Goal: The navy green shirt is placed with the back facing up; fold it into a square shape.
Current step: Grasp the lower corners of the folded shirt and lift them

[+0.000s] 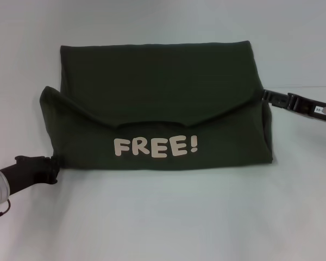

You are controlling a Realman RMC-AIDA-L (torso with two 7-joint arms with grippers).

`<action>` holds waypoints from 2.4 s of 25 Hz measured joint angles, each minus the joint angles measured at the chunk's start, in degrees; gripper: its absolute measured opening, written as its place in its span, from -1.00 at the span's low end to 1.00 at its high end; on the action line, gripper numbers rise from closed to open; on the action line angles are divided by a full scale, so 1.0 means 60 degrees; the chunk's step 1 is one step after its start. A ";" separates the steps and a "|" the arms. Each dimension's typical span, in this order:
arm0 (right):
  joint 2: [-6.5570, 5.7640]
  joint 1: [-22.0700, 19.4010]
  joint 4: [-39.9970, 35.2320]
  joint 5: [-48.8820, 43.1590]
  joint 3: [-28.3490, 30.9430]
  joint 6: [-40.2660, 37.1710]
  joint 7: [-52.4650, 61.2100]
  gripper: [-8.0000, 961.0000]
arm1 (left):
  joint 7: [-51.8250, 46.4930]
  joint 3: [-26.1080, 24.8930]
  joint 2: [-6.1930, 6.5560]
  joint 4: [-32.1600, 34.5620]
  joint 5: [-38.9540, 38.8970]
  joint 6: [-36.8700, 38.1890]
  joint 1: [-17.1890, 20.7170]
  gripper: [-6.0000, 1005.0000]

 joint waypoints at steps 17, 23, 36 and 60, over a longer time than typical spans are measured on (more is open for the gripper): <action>-0.0418 -0.0021 0.0004 -0.2268 -0.0910 0.0099 0.2772 0.91 | -0.0130 -0.0066 0.0000 0.0282 0.0014 0.0076 0.0045 -0.99; -0.0341 0.0004 0.0130 -0.2287 -0.1187 0.0115 0.2776 0.91 | -0.0132 -0.0063 0.0019 0.0283 0.0013 0.0055 -0.0025 -0.99; -0.0212 0.0069 0.0507 -0.2276 -0.1249 0.0692 0.2632 0.90 | -0.0132 -0.0061 0.0059 0.0283 0.0004 0.0028 -0.0035 -0.99; 0.0071 0.0183 0.0626 -0.2276 -0.1484 0.1007 0.2548 0.72 | -0.0110 -0.0002 0.0074 0.0277 0.0005 0.0030 -0.0035 -0.99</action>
